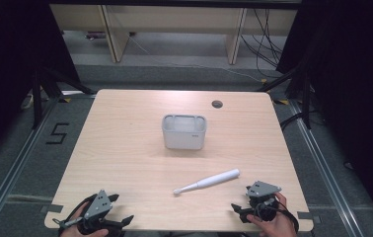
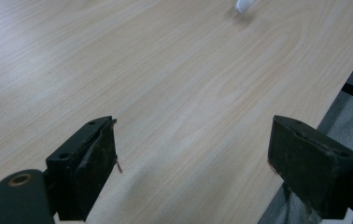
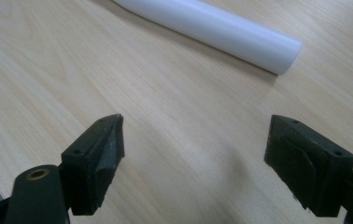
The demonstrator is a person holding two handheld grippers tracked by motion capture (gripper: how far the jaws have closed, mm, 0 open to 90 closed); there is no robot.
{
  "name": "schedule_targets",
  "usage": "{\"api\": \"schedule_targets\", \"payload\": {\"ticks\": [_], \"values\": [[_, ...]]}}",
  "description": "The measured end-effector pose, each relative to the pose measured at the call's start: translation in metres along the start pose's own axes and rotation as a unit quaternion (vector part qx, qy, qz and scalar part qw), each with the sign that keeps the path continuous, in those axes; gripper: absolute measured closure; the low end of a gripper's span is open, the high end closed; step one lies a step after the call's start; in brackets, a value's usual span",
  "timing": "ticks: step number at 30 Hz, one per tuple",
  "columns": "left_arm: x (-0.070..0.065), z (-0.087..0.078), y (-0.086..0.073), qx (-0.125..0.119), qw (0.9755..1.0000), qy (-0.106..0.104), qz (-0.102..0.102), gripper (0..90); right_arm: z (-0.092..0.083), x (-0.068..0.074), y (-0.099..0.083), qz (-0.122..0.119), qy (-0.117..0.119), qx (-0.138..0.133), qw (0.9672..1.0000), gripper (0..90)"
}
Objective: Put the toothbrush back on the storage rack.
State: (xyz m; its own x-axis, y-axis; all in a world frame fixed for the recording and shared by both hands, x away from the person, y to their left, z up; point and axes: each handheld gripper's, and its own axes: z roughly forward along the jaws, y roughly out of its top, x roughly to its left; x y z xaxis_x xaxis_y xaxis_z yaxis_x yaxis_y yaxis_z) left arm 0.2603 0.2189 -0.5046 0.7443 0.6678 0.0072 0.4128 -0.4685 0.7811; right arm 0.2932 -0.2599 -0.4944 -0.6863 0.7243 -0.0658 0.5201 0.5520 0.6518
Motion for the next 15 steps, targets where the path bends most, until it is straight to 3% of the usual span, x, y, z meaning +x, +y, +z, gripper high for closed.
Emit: {"api": "schedule_targets", "payload": {"ticks": [8,9,11,12,13,14,15], "values": [[-0.0002,0.0,-0.0001,0.0,1.0,0.0,-0.002,14.7,-0.0005,0.0002,0.0018,0.002,0.002,-0.007,1.0,20.5],[0.0019,0.0002,0.0002,0.003,0.9999,0.003,0.012,14.7,-0.0006,-0.0003,0.0022,-0.003,0.002,-0.011,0.9999,20.8],[0.0024,0.0004,0.0006,0.004,0.9998,0.008,0.019,14.7,-0.0011,0.0,0.0036,-0.002,0.003,-0.013,0.9999,20.8],[0.0023,-0.0001,0.0008,0.006,0.9998,0.005,0.018,14.7,-0.0011,-0.0002,0.0042,-0.008,0.004,-0.015,0.9998,20.8],[-0.0002,0.001,0.0003,-0.004,1.0,0.001,-0.001,14.7,-0.0019,0.0019,0.0051,0.004,0.002,-0.015,0.9999,20.8],[-0.0002,0.001,0.0003,-0.004,1.0,0.001,-0.001,14.7,-0.0019,0.0019,0.0051,0.004,0.002,-0.015,0.9999,20.8],[-0.0019,0.0015,0.0001,-0.013,0.9998,-0.006,-0.015,14.7,-0.0029,0.0002,0.0076,-0.01,0.004,-0.017,0.9998,20.6]]}}
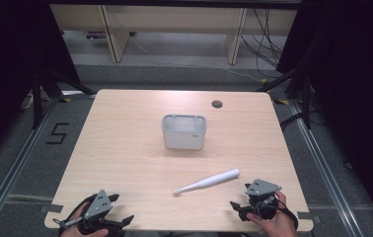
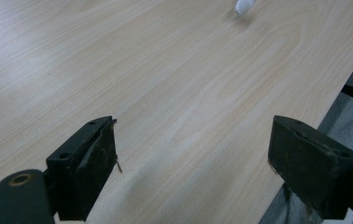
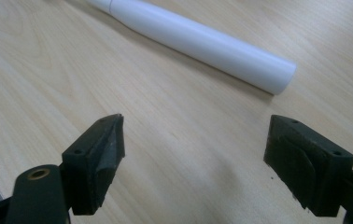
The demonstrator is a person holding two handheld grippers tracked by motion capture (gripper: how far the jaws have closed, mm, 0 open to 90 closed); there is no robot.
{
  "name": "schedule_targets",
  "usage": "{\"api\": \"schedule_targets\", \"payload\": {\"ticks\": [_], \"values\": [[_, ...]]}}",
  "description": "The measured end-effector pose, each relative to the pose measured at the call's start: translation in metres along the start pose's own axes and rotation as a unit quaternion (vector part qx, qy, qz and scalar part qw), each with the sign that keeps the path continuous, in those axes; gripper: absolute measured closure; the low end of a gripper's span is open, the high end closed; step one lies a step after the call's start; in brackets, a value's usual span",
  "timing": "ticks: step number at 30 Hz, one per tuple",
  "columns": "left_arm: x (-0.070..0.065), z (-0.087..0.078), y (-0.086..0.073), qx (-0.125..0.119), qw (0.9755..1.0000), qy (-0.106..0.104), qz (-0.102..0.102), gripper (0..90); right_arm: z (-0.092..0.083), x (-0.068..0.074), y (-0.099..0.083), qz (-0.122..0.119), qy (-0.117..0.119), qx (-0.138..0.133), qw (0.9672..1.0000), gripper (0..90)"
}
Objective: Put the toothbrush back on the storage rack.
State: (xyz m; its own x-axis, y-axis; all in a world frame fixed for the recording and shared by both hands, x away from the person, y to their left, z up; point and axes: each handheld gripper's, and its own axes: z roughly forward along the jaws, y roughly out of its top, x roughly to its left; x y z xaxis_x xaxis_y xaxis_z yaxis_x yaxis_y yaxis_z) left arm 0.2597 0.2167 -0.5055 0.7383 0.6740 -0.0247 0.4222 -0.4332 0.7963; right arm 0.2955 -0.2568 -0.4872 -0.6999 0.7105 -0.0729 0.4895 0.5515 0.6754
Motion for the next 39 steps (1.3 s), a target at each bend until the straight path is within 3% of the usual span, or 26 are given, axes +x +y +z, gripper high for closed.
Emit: {"api": "schedule_targets", "payload": {"ticks": [2,4,6,7,9,10,12,13,14,17,20,27,28,32,33,34,39], "values": [[0.0,0.0,0.0,-0.001,1.0,0.0,0.0,14.7,0.0,0.0,0.003,-0.009,0.002,-0.003,1.0,20.1],[0.001,0.0,0.0,0.003,1.0,0.003,0.005,14.7,0.0,0.003,0.003,0.004,0.006,0.002,1.0,20.1],[0.001,-0.001,0.0,0.003,1.0,0.002,0.006,14.7,0.001,0.001,0.007,-0.018,0.006,0.001,0.9998,19.3],[0.002,-0.001,0.0,0.008,0.9999,0.002,0.006,14.7,0.001,0.002,0.008,-0.017,0.006,0.001,0.9998,19.0],[0.004,-0.003,0.001,0.013,0.9996,0.006,0.023,14.7,0.002,0.002,0.011,-0.023,0.012,0.004,0.9997,17.2],[0.002,-0.002,0.0,0.006,0.9999,0.003,0.009,14.7,0.004,0.002,0.013,-0.029,0.012,0.002,0.9995,17.0],[0.002,-0.002,0.0,0.006,0.9999,0.001,0.009,14.7,0.004,0.002,0.014,-0.032,0.014,0.003,0.9994,16.9],[0.005,-0.003,0.001,0.016,0.9994,0.005,0.029,14.7,0.004,0.002,0.015,-0.028,0.012,0.005,0.9995,16.6],[0.002,-0.001,0.0,0.004,0.9999,0.002,0.011,14.7,0.005,0.002,0.017,-0.03,0.013,0.004,0.9995,16.6],[0.002,-0.001,0.0,0.004,0.9999,0.001,0.013,14.7,0.005,0.002,0.02,-0.034,0.011,0.005,0.9994,16.8],[0.003,-0.002,0.001,0.013,0.9996,0.003,0.026,14.7,0.006,0.002,0.026,-0.04,0.017,0.012,0.999,18.0],[0.002,-0.001,0.0,0.001,0.9999,0.002,0.013,14.7,0.009,-0.002,0.036,-0.065,0.011,0.005,0.9978,20.2],[0.002,-0.002,0.0,0.008,0.9997,0.002,0.021,14.7,0.009,-0.002,0.037,-0.065,0.014,0.01,0.9977,20.7],[0.001,-0.001,0.0,0.004,0.9999,0.001,0.014,14.7,0.012,-0.004,0.043,-0.068,0.013,0.016,0.9975,21.5],[0.003,-0.002,0.0,0.012,0.9997,0.005,0.023,14.7,0.013,-0.004,0.045,-0.068,0.012,0.015,0.9975,21.5],[0.003,0.0,0.0,0.0,0.9998,0.006,0.017,14.7,0.014,-0.005,0.047,-0.073,0.014,0.015,0.9971,21.5],[0.003,-0.001,0.0,0.003,0.9999,0.0,0.013,14.7,0.018,-0.005,0.057,-0.079,0.014,0.025,0.9965,22.1]]}}
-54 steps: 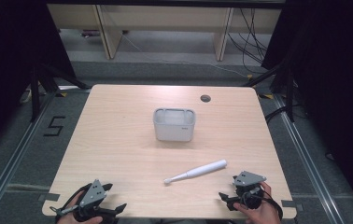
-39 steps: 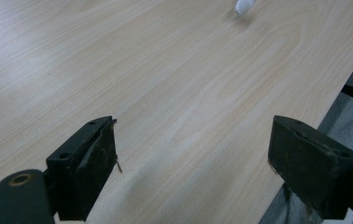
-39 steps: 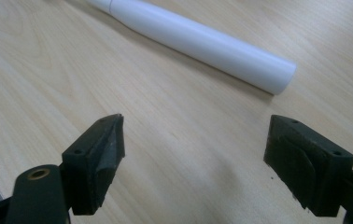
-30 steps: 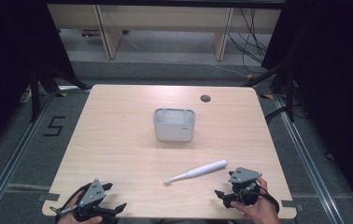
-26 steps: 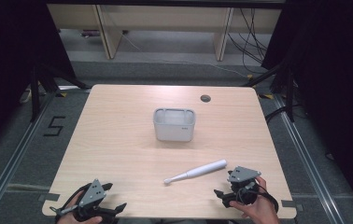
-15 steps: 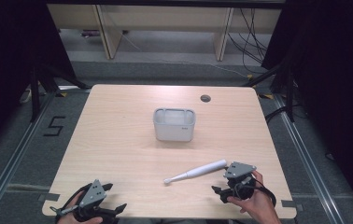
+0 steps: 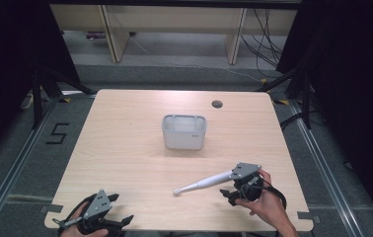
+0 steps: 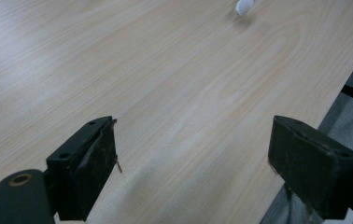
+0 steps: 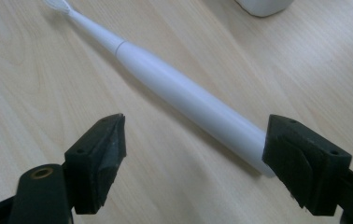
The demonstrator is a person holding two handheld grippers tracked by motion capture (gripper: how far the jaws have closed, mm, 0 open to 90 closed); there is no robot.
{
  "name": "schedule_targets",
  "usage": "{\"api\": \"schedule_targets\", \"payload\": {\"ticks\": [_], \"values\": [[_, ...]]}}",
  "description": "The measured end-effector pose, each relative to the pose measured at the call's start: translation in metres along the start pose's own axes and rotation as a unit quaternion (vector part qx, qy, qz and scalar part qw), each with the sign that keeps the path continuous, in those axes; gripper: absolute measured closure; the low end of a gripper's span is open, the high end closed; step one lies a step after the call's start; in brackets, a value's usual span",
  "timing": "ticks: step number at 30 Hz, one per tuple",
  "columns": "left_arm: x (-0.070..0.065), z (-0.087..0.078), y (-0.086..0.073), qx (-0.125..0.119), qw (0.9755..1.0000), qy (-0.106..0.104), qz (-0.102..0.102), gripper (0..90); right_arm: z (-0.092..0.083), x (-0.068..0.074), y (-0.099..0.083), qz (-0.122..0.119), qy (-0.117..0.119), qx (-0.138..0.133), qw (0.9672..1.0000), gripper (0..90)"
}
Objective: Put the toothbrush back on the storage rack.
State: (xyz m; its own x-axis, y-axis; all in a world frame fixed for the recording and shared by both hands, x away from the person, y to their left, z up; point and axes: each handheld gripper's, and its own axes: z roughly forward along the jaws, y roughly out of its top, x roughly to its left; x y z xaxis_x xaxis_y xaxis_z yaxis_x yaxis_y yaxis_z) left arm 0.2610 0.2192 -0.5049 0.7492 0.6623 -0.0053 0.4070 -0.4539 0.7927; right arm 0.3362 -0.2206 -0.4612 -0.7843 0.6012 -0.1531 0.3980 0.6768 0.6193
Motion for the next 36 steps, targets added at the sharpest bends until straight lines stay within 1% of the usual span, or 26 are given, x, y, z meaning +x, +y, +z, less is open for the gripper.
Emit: {"api": "schedule_targets", "payload": {"ticks": [4,5,7,8,9,10,11,12,13,14,15,16,17,18,19,21,24,25,27,29,30,31,32,34,35,36], "values": [[0.0,0.0,0.0,-0.002,1.0,0.0,0.0,14.7,0.002,-0.001,0.008,-0.011,0.0,0.006,0.9999,23.2],[0.0,0.0,0.0,0.002,1.0,0.001,0.0,14.7,0.006,-0.002,0.012,-0.032,0.01,0.008,0.9994,24.2],[0.0,0.0,0.0,0.002,1.0,0.001,0.001,14.7,0.008,-0.002,0.016,-0.044,0.015,0.019,0.9988,25.2],[0.0,0.0,0.0,0.002,1.0,0.001,0.001,14.7,0.008,-0.002,0.016,-0.044,0.015,0.019,0.9988,25.2],[0.0,0.0,0.0,0.002,1.0,0.001,0.001,14.7,0.012,-0.004,0.019,-0.063,0.009,0.03,0.9975,26.0],[0.0,0.0,0.0,0.001,1.0,0.0,0.001,14.7,0.012,-0.004,0.019,-0.063,0.009,0.03,0.9975,26.0],[0.0,0.0,0.0,-0.001,1.0,0.001,0.001,14.7,0.016,-0.004,0.023,-0.06,0.018,0.035,0.9974,28.5],[0.0,0.0,0.0,-0.001,1.0,0.001,0.001,14.7,0.016,-0.004,0.023,-0.06,0.018,0.035,0.9974,28.5],[0.0,0.0,0.0,-0.001,1.0,0.0,0.0,14.7,0.017,-0.003,0.025,-0.048,0.017,0.041,0.9978,29.6],[0.0,0.0,0.0,0.003,1.0,0.001,0.002,14.7,0.021,-0.004,0.029,-0.057,0.025,0.045,0.997,30.4],[0.0,0.0,0.0,0.002,1.0,0.0,0.001,14.7,0.021,-0.004,0.029,-0.057,0.025,0.045,0.997,30.4],[0.0,-0.001,0.0,0.004,1.0,0.001,0.003,14.7,0.022,-0.004,0.031,-0.065,0.033,0.048,0.9962,30.9],[0.0,0.0,0.0,0.003,1.0,0.001,0.003,14.7,0.024,-0.003,0.034,-0.063,0.039,0.059,0.9955,33.2],[0.0,0.0,0.0,0.003,1.0,0.001,0.003,14.7,0.024,-0.003,0.034,-0.063,0.039,0.059,0.9955,33.2],[0.0,0.0,0.0,-0.001,1.0,0.0,0.001,14.7,0.026,-0.004,0.035,-0.074,0.037,0.057,0.995,33.2],[0.0,0.0,0.0,-0.001,1.0,0.0,0.002,14.7,0.029,-0.003,0.039,-0.085,0.041,0.067,0.9933,35.8],[0.0,0.0,0.0,-0.001,1.0,0.0,0.001,14.7,0.031,-0.002,0.041,-0.08,0.043,0.075,0.993,37.6],[0.0,0.0,0.0,0.003,1.0,0.001,0.001,14.7,0.033,-0.003,0.042,-0.09,0.045,0.075,0.9921,38.3],[0.0,0.0,0.0,-0.001,1.0,0.0,0.002,14.7,0.037,-0.003,0.045,-0.094,0.047,0.089,0.9905,38.8],[0.0,0.0,0.0,0.002,1.0,0.0,0.0,14.7,0.039,-0.003,0.045,-0.099,0.05,0.089,0.9899,38.8],[0.0,0.0,0.0,0.002,1.0,0.0,0.0,14.7,0.041,-0.002,0.047,-0.102,0.054,0.096,0.9886,40.0],[0.0,0.0,0.0,0.002,1.0,0.0,0.001,14.7,0.042,0.0,0.048,-0.101,0.054,0.101,0.9883,40.4],[0.0,0.0,0.0,0.002,1.0,0.0,0.001,14.7,0.043,-0.001,0.048,-0.107,0.056,0.102,0.9873,40.5],[0.0,0.0,0.0,-0.001,1.0,-0.001,0.002,14.7,0.045,0.0,0.049,-0.11,0.056,0.104,0.9868,40.9],[0.0,0.0,0.0,-0.001,1.0,-0.001,0.0,14.7,0.047,0.0,0.051,-0.115,0.057,0.107,0.9859,41.4],[0.0,0.0,0.0,0.001,1.0,0.0,0.0,14.7,0.047,0.0,0.051,-0.115,0.057,0.107,0.9859,41.4]]}}
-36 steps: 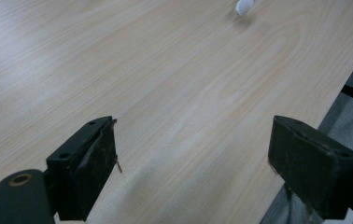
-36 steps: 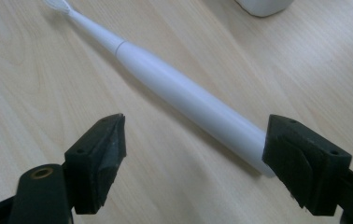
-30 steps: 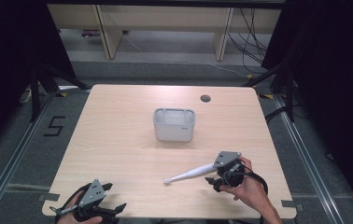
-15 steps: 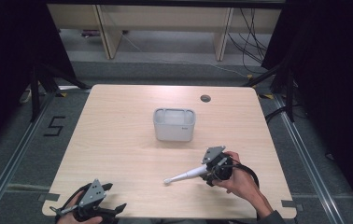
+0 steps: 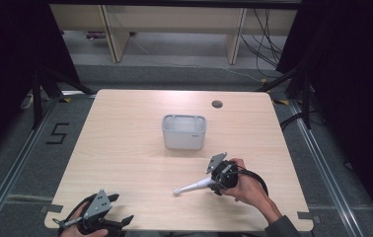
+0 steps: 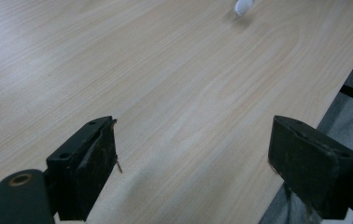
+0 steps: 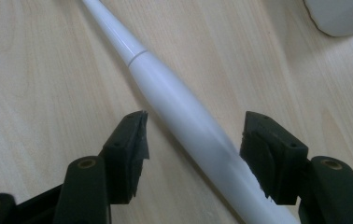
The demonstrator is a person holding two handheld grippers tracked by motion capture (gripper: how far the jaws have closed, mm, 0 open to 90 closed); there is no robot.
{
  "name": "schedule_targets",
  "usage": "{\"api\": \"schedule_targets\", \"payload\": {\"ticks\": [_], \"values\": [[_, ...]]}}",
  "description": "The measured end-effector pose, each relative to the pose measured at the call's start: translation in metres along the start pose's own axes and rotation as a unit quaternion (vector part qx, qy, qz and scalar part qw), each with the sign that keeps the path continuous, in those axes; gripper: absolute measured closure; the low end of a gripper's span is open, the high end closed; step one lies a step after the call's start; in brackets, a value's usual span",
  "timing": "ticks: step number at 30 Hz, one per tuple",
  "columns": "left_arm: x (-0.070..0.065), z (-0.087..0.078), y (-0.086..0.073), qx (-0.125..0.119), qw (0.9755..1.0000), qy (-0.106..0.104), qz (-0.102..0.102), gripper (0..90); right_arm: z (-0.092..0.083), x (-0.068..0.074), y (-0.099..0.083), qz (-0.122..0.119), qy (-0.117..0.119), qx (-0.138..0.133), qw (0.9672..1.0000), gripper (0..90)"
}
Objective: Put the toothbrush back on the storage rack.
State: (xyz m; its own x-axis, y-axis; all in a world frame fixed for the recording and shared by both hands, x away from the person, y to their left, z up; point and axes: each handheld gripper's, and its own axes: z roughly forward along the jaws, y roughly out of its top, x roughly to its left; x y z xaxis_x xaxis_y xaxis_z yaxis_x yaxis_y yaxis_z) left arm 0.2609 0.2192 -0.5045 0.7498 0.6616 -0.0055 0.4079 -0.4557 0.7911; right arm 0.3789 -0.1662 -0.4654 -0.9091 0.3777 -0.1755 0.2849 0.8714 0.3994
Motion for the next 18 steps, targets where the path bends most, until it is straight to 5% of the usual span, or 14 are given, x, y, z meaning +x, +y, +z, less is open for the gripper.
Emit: {"api": "schedule_targets", "payload": {"ticks": [5,18], "values": [[0.0,0.0,0.0,0.0,1.0,0.0,0.0,14.7,0.002,0.0,0.004,0.003,-0.001,0.01,0.9999,42.6],[0.0,0.0,0.0,-0.002,1.0,0.0,0.002,14.7,0.012,-0.002,0.012,-0.037,0.023,0.043,0.9982,45.3]]}}
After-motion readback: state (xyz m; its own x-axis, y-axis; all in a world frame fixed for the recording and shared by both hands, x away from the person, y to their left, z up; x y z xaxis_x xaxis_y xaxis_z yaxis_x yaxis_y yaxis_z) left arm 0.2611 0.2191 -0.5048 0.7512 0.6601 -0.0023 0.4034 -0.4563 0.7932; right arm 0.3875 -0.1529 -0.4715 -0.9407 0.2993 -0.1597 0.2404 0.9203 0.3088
